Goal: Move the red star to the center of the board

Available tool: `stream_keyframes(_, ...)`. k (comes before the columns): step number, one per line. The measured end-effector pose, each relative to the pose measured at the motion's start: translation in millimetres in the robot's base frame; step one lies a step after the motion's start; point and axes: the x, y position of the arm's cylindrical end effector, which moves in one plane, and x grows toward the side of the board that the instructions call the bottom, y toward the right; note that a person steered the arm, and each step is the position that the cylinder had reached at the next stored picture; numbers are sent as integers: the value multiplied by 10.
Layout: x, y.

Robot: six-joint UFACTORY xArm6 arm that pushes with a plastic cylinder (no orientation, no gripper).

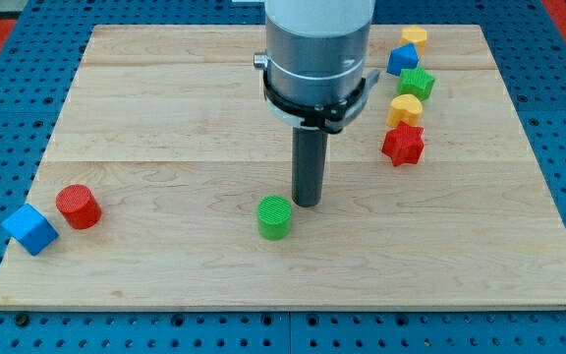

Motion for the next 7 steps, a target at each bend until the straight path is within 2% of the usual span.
stream_keyframes(1,34,-552)
stream_keyframes(2,424,-489)
stream_keyframes(3,513,-448)
stream_keyframes(4,298,-132)
stream_keyframes(5,298,1013)
stream_keyframes(6,-236,1556)
stream_keyframes(7,-724,1728)
